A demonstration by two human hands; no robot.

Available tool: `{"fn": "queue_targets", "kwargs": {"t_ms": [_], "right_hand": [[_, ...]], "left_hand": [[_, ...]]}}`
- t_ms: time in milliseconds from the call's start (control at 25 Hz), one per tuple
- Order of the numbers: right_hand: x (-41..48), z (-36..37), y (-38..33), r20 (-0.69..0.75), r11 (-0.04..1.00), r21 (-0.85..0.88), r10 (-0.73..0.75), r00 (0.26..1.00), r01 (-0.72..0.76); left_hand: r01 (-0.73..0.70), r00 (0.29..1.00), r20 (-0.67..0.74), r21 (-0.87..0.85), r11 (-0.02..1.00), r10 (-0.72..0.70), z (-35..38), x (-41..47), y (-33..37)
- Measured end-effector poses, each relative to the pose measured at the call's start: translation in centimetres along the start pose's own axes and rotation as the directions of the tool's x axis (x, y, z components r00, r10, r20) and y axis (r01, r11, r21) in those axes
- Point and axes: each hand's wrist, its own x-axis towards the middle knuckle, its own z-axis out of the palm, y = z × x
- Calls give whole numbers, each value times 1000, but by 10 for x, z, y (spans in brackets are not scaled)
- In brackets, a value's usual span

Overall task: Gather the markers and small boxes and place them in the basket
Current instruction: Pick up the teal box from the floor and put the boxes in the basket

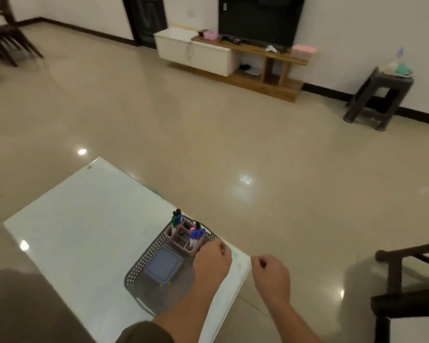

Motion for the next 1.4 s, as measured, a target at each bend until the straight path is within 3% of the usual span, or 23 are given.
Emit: {"fn": "queue_targets", "kwargs": {"t_ms": [120, 240, 360, 520, 680, 840, 1000, 1120, 1280, 1400], "right_hand": [[40, -38, -18, 88, 995, -37, -93, 992, 96], [84, -56, -47, 138, 982, -30, -181, 974, 187], [141, -50, -63, 237, 964, -46, -245, 940, 263], [223, -32, -84, 380, 959, -86, -220, 899, 271], [300, -19, -121, 529, 923, -148, -230, 817, 356], [368, 0, -162, 643, 868, -184, -249, 725, 461], [435, 21, -200, 787, 759, -189, -263, 559, 623], [482, 25, -243, 864, 667, -135, -282, 417, 732], [521, 44, -313, 900, 531, -50, -343, 269, 846], [542, 88, -361, 917, 435, -28, -347, 196, 900]], "left_hand": [[-3, 1000, 24, -137, 991, 6, -15, 16, 48], [52, 999, 14, -164, 985, -50, -21, 48, 72], [162, 986, 2, -189, 969, -164, -6, 89, 79], [321, 943, -2, -266, 909, -333, 18, 152, 91], [479, 859, -5, -346, 807, -512, 24, 211, 117], [604, 729, 14, -485, 633, -685, 29, 264, 134], [695, 519, 63, -612, 377, -853, 34, 318, 154], [657, 373, 57, -721, 220, -926, 21, 362, 182], [553, 247, 46, -827, 102, -968, -8, 423, 192], [438, 176, 67, -899, 17, -982, -26, 469, 170]]}}
